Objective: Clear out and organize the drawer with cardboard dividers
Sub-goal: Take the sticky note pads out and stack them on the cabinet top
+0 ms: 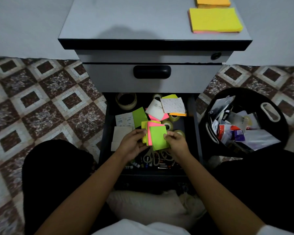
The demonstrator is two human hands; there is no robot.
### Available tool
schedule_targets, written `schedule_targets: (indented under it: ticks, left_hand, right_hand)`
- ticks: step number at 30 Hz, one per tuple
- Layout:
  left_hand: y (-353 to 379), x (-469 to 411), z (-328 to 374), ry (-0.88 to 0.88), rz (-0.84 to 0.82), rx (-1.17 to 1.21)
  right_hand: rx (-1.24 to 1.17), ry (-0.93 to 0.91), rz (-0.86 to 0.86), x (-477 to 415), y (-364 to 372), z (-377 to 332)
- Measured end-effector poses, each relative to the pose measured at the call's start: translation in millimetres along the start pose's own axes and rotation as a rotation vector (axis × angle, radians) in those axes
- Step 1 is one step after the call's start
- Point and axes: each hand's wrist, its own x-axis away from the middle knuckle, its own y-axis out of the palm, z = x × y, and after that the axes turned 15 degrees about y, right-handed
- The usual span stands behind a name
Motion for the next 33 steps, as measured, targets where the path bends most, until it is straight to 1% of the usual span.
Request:
schedule_targets:
  ticks: [2, 3, 4, 7, 8, 10, 13, 15, 17, 18, 21, 26, 29, 33]
  left_hand:
    - [1.0, 0.5, 0.8, 0.009, 0.004, 0.001]
    - [1.9, 0.8, 0.7, 0.035, 0.007, -0.045]
    - [1.7, 0.0, -0.6, 0.087, 0.013, -0.152]
    - [-2.3, -1.6, -5.6, 0.356, 0.011, -0.699]
    - [-3.1, -0.6, -7.8, 0.419, 0.008, -0.814]
    - [-4.1, 1.9, -12.1, 0.466, 0.008, -0.908]
    - [-7.0, 1.4, -15.0, 0.484, 0.046, -0.896]
    - [-6.8, 1.2, -11.9, 0.457, 0.072, -0.764]
    - [-5.4, 1.0, -8.2, 0.384, 0.075, -0.618]
    - [-4.5, 1.6, -6.7, 0.354, 0.072, -0.589]
    - [-4.5, -1.8, -8.7, 0.319, 0.075, -0.64]
    - [1.5, -1.8, -18.2, 0.369, 0.056, -0.646]
    - [6.7, -1.1, -23.8, 0.409, 0.036, -0.737]
    - [17.7, 6.1, -27.7, 0.439, -0.057, -0.931]
  right_hand:
    - [-0.058, 0.078, -0.058, -0.9, 1.6, 1.2]
    - [-0.067, 0.093, -0.071, -1.6, 1.5, 1.9]
    - [-0.058, 0.093, -0.071, -1.4, 0.8, 2.2]
    - [0.056, 0.069, -0.016, 1.0, 1.9, 3.3]
    - [0.112, 0.046, 0.019, 1.8, 2.6, 3.3]
    - [0.211, -0.025, 0.08, 3.4, 3.8, 2.4]
    - [0.221, -0.063, 0.1, 4.1, 3.6, 0.8]
    - [0.174, -0.037, 0.109, 2.3, 3.1, 0.9]
    - [0.129, -0.014, 0.121, 0.4, 2.9, 2.1]
    - [0.117, -0.004, 0.125, -0.4, 2.7, 2.9]
    - [0.124, -0.033, 0.113, 3.1, 3.1, 2.7]
    - [0.222, -0.141, 0.038, 11.6, 11.3, 3.6]
    - [0.348, -0.196, 0.096, 12.8, 19.9, 8.6]
    - [0.454, -0.245, 0.188, 13.5, 28.7, 15.2]
